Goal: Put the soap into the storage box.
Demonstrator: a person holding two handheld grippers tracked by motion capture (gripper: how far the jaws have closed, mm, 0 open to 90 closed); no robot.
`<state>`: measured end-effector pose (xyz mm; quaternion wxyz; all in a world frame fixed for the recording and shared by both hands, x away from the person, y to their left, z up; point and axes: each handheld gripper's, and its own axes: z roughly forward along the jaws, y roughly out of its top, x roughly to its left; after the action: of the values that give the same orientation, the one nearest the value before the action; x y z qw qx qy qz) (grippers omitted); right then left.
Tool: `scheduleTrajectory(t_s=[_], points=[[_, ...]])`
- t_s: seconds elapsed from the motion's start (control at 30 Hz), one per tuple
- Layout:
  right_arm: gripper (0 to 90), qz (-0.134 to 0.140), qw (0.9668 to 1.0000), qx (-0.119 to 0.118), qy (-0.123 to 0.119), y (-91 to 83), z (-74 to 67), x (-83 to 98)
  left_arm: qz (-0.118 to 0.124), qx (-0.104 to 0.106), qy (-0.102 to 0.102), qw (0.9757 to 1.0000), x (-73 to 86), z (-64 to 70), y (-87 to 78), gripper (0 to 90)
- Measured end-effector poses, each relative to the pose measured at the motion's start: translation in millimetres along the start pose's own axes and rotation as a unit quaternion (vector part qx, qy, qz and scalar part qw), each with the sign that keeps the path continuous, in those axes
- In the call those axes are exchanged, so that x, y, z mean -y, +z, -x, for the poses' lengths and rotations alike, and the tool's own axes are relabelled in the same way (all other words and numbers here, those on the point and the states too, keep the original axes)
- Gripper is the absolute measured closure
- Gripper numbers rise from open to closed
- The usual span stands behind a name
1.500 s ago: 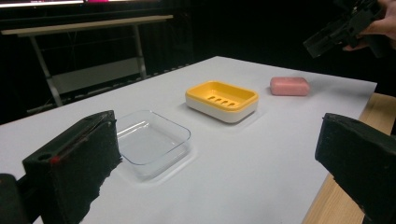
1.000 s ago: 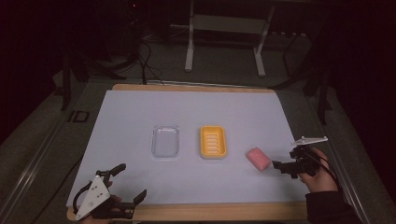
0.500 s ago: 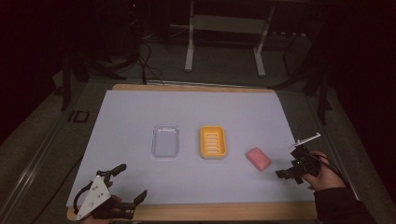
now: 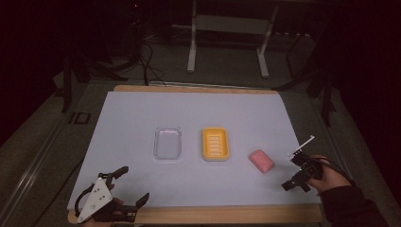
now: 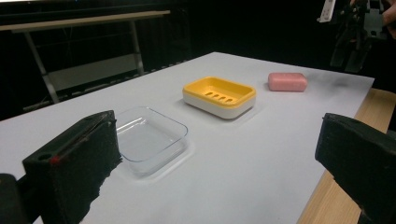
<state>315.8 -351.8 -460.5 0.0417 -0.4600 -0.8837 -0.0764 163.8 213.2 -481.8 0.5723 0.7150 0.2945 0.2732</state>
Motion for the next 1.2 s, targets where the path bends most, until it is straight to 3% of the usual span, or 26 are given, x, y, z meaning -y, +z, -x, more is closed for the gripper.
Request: scheduleTrajectory(t_s=[0.17,0.4,0.67,0.83,1.13,1.2], points=[[14.4,-0.023,0.9997,-0.001,-0.012,1.8,-0.2,-0.7,0.000,0.001,0.000,1.0000,0.0,0.1,0.2,0.2],[12.7,-0.052,0.9967,-0.015,-0.060,5.7,-7.6,-2.5,0.000,0.003,-0.001,1.0000,0.1,0.1,0.2,0.2],[12.8,-0.052,0.9971,-0.007,-0.055,5.7,-13.0,-9.7,0.000,0.004,0.000,1.0000,-0.1,0.3,0.1,0.2],[12.8,-0.043,0.9972,-0.009,-0.060,8.3,-15.6,-15.2,0.000,0.005,-0.001,1.0000,0.0,0.2,0.1,0.2],[13.2,0.007,0.9971,-0.019,-0.073,9.7,-16.4,-23.9,0.000,0.006,0.000,1.0000,-0.1,0.1,0.2,0.2],[13.5,0.020,0.9966,-0.012,-0.079,9.7,-16.0,-26.4,-0.001,0.006,0.000,1.0000,-0.1,0.2,0.1,0.2]])
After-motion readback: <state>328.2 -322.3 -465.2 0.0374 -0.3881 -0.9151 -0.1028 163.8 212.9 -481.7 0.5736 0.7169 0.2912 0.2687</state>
